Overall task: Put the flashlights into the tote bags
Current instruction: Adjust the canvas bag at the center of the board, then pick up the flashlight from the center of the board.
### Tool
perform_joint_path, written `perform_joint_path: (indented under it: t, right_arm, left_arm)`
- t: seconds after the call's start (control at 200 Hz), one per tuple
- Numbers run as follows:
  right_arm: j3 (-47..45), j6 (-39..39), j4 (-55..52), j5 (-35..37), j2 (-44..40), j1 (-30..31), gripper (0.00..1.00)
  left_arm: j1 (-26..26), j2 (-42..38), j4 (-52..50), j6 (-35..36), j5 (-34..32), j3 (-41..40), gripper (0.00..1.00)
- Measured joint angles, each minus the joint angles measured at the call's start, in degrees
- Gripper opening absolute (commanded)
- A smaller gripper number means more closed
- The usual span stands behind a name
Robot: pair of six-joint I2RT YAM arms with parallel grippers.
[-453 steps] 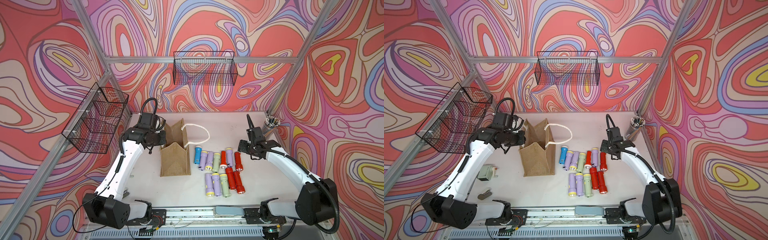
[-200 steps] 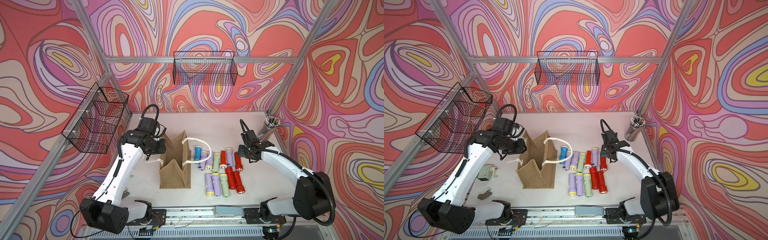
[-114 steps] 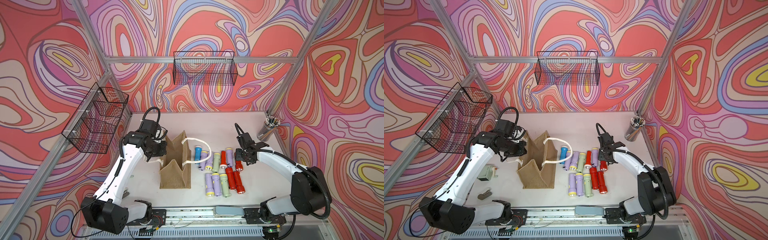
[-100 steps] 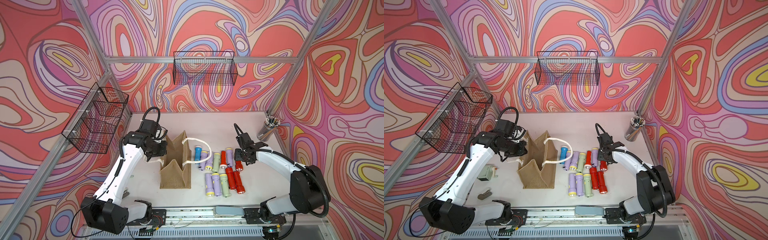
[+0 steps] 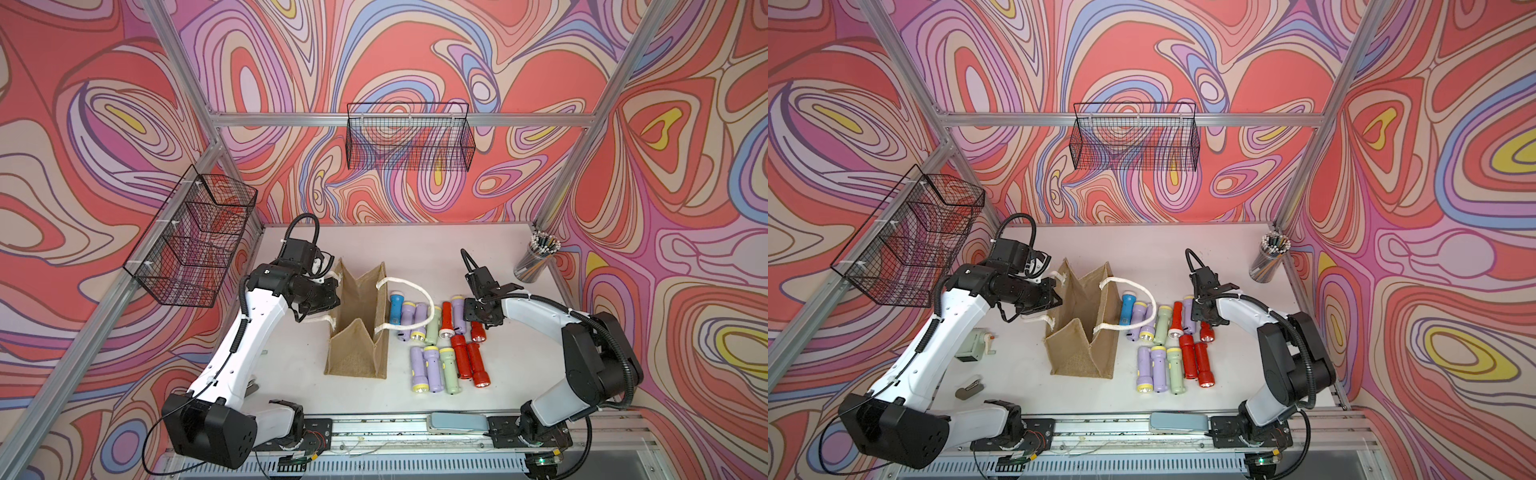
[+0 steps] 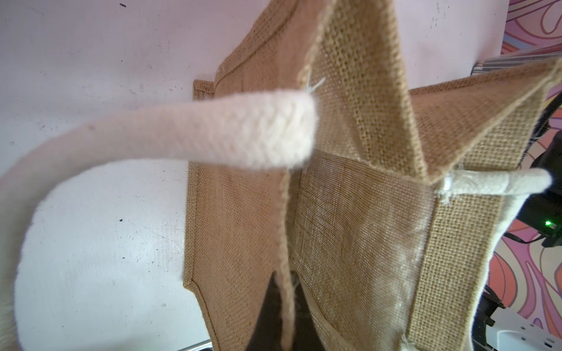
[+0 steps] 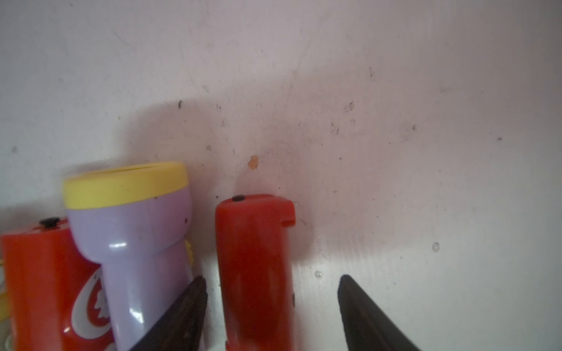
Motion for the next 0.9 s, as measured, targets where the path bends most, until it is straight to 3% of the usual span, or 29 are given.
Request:
perform_joint_path:
  t: [0.361,0.681,0.786,0.896]
  right_arm:
    - [0.6,0.7,0.9,-0.3,3.6,0.0,0.61]
    - [1.3,1.4,2.0,0.3,4.8,0.2,0.51]
    - [1.3,1.6,2.5,0.2,4.8,0.2,0.45]
    - [1.3,1.5,2.7,0.2,4.9,0.2,0.38]
  left_arm:
    - [4.8,-1.5,0.4,-1.0,-0.5,-2.6,0.0]
    - [5.2,-1.7,1.4,-1.1,0.7,-3.6,0.01]
    - [5.2,-1.7,1.4,-1.0,1.0,-3.6,0.05]
    - [5.2,-1.7,1.4,-1.0,1.1,-3.6,0.18]
